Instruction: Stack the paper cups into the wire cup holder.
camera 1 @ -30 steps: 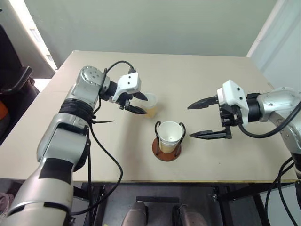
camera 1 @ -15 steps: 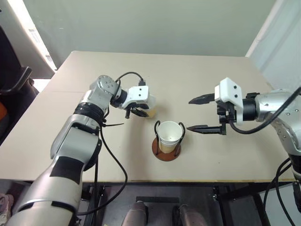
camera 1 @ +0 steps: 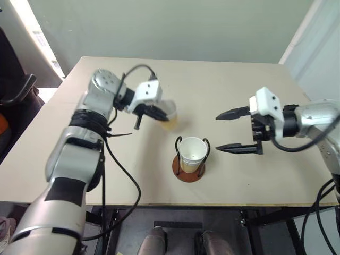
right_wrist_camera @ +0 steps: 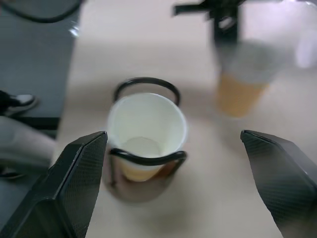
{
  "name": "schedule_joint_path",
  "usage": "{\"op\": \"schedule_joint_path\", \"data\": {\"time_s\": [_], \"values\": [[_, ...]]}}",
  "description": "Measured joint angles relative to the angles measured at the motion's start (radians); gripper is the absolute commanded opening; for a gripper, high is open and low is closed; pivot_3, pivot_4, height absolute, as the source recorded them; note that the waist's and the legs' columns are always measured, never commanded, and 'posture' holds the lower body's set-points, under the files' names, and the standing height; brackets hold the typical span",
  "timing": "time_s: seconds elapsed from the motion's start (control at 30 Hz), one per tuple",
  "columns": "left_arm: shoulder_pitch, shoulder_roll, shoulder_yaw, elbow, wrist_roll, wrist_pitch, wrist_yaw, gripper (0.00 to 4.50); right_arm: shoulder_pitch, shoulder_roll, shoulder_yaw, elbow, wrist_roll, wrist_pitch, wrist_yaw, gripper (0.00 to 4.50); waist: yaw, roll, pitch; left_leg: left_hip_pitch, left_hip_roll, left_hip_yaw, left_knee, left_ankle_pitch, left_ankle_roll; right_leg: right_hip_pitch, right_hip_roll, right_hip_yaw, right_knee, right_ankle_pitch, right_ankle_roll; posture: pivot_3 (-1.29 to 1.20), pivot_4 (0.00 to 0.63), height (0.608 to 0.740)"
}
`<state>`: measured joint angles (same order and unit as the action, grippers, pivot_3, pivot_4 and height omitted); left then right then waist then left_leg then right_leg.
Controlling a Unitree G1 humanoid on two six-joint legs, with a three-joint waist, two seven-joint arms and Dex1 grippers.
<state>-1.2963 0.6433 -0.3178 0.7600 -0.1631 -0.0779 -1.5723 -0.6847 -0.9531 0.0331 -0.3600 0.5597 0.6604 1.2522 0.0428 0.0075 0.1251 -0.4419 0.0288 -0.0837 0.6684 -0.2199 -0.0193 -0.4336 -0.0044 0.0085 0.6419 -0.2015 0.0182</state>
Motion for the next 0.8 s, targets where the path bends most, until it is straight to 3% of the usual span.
{"op": "schedule_joint_path", "data": {"time_s": [0.13, 0.33, 0.6, 0.8], "values": [[0.006, 0.104, -0.056, -0.303, -0.284, 0.158, -0.002, 0.04, 0.012, -0.016, -0.021, -0.003, 0.027, 0.000, 0.028, 4.50, 0.000, 0.000, 0.000, 0.002, 0.000, 0.004, 0.000, -0.001, 0.001, 0.000, 0.000, 0.005, 0.001, -0.001, 0.002, 0.00, 0.150, 0.740], [0.058, 0.210, -0.222, -0.557, -0.496, 0.253, -0.003, 0.04, 0.024, -0.031, -0.029, -0.005, 0.044, 0.000, 0.037, 4.50, -0.003, 0.000, 0.000, 0.008, 0.000, 0.005, 0.000, -0.006, 0.011, 0.003, 0.000, 0.009, 0.003, 0.000, 0.002, 0.00, 0.150, 0.740], [0.061, 0.228, -0.371, -0.584, -0.462, 0.199, -0.003, 0.04, 0.029, -0.034, -0.029, -0.020, 0.046, 0.003, 0.027, 4.50, -0.007, 0.000, 0.000, 0.008, 0.001, 0.005, 0.000, -0.006, 0.011, 0.003, -0.001, 0.010, 0.003, 0.003, 0.001, 0.00, 0.150, 0.740], [0.061, 0.212, -0.392, -0.575, -0.403, 0.155, -0.003, 0.04, 0.037, -0.036, -0.030, -0.033, 0.046, 0.005, 0.015, 4.50, -0.007, 0.000, 0.000, 0.008, 0.001, 0.005, 0.000, -0.006, 0.012, 0.003, -0.001, 0.010, 0.003, 0.003, 0.001, 0.00, 0.150, 0.740]]}}
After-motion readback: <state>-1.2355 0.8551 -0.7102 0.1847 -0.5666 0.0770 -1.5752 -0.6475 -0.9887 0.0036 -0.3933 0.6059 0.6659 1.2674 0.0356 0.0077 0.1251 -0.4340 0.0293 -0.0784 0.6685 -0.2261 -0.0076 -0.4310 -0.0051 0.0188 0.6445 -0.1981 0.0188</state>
